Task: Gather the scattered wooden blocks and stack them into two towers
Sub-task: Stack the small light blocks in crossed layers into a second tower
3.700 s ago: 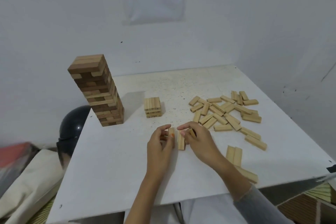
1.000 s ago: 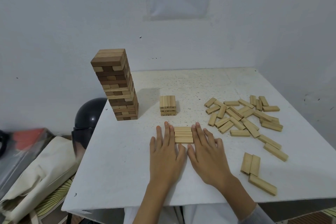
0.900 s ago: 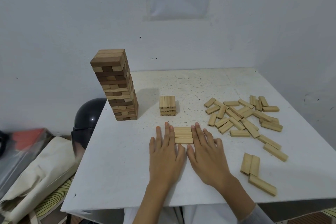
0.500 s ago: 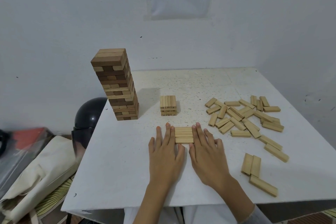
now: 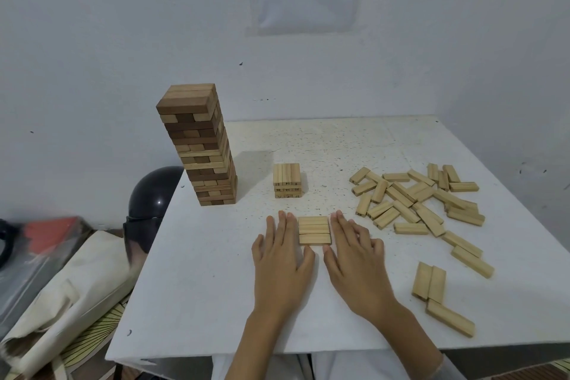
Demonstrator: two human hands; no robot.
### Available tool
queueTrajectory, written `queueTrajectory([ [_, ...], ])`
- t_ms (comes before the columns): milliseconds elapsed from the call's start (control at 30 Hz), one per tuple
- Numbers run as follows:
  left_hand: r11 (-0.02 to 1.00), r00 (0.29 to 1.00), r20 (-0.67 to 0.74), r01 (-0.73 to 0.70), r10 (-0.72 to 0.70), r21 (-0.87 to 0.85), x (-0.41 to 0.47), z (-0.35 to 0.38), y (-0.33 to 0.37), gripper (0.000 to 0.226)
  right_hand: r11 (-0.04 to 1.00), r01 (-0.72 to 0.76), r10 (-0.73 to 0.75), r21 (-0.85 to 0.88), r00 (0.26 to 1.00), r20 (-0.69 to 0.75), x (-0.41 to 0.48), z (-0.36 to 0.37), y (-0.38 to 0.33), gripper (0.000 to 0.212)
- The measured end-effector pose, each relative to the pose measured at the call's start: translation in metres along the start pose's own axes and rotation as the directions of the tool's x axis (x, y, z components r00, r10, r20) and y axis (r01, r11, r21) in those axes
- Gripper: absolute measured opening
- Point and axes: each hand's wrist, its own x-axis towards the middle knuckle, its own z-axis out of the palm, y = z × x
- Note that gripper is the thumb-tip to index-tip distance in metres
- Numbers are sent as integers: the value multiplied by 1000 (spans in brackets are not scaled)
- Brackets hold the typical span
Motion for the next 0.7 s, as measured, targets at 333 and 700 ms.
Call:
queueTrajectory([
  [333, 946, 988, -55, -151, 141, -287, 12, -26, -4, 36, 901, 180, -178, 394, 983, -41, 26, -20, 18, 30],
  [700, 932, 994, 2, -100, 108, -348, 18, -25, -5, 27, 901, 189, -160, 391, 981, -105, 29, -11, 18, 31],
])
